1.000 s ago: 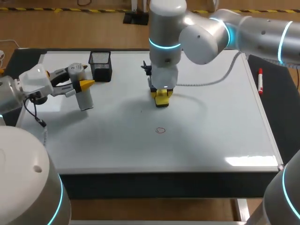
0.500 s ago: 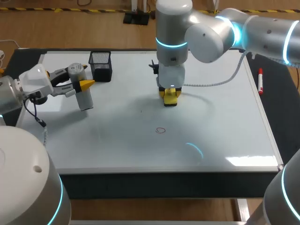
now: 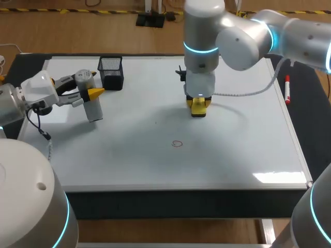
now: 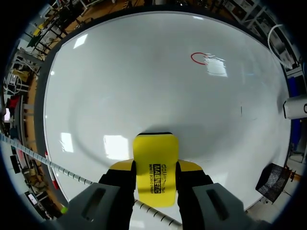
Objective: Pick up the inspection probe, press it on each red-marked spot on the whiteboard one by one, put down the probe, pick up the eraser, and wipe off all the red marks.
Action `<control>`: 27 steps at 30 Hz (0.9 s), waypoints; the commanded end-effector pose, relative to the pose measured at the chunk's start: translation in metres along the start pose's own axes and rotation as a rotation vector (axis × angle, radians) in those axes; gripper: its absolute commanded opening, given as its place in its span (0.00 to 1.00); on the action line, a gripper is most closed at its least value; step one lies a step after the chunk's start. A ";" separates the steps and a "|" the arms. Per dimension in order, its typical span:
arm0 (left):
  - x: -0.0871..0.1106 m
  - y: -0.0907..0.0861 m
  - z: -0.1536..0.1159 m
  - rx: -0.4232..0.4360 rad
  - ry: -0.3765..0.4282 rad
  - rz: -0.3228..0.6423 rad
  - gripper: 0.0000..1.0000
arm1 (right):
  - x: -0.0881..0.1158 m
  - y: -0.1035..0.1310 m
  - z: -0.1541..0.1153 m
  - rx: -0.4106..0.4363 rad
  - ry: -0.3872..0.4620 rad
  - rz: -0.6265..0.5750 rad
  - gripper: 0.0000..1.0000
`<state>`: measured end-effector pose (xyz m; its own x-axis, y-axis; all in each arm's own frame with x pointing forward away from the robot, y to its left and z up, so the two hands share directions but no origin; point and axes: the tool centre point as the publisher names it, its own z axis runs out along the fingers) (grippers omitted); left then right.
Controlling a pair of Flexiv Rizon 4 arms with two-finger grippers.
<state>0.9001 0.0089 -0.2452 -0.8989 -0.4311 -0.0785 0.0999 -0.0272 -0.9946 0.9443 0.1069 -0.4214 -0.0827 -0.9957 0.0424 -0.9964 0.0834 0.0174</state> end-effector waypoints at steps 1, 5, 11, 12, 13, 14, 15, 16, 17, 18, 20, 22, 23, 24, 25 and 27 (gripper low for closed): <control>0.000 -0.002 0.000 -0.003 0.000 -0.002 0.00 | 0.011 0.001 -0.013 0.019 -0.014 0.009 0.00; 0.000 -0.002 0.000 -0.003 0.000 -0.002 0.00 | 0.024 -0.005 -0.025 0.025 -0.018 0.014 0.00; 0.000 -0.002 0.000 -0.003 0.000 -0.002 0.00 | 0.049 -0.017 -0.037 0.048 -0.015 0.045 0.00; 0.000 -0.002 0.000 -0.003 0.000 -0.002 0.00 | 0.053 -0.019 -0.039 0.050 -0.017 0.050 0.00; 0.000 -0.002 0.000 -0.003 0.000 -0.002 0.00 | 0.058 -0.021 -0.040 0.049 -0.023 0.061 0.00; 0.000 -0.002 0.000 -0.003 0.000 -0.002 0.00 | 0.063 -0.023 -0.041 0.053 -0.018 0.069 0.00; 0.000 -0.002 0.000 -0.003 0.000 -0.002 0.00 | 0.067 -0.025 -0.041 0.053 -0.018 0.073 0.00; 0.000 -0.002 0.000 -0.003 0.000 -0.002 0.00 | 0.072 -0.027 -0.042 0.055 -0.018 0.081 0.00; 0.000 -0.002 0.000 -0.003 0.000 -0.002 0.00 | 0.077 -0.028 -0.043 0.055 -0.018 0.089 0.00; 0.000 -0.002 0.000 -0.003 0.000 -0.002 0.00 | 0.082 -0.030 -0.043 0.054 -0.019 0.099 0.00; 0.000 -0.002 0.000 -0.003 0.000 -0.002 0.00 | 0.091 -0.033 -0.044 0.052 -0.022 0.118 0.00; 0.000 -0.002 0.000 -0.003 0.000 -0.002 0.00 | 0.101 -0.036 -0.044 0.051 -0.024 0.132 0.00; 0.000 -0.002 0.000 -0.003 0.000 -0.002 0.00 | 0.106 -0.038 -0.044 0.051 -0.026 0.138 0.00; 0.000 -0.002 0.000 -0.003 0.000 -0.002 0.00 | 0.110 -0.040 -0.044 0.049 -0.030 0.147 0.00; 0.000 -0.002 0.000 -0.003 0.000 -0.002 0.00 | 0.116 -0.042 -0.043 0.041 -0.037 0.157 0.00; 0.000 -0.002 0.000 -0.003 0.000 -0.002 0.00 | 0.125 -0.044 -0.041 0.040 -0.029 0.171 0.00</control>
<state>0.9001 0.0089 -0.2452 -0.8989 -0.4311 -0.0785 0.0999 -0.0271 -0.9946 0.9781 -0.0058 -0.3767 -0.2523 -0.9672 0.0297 -0.9673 0.2513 -0.0333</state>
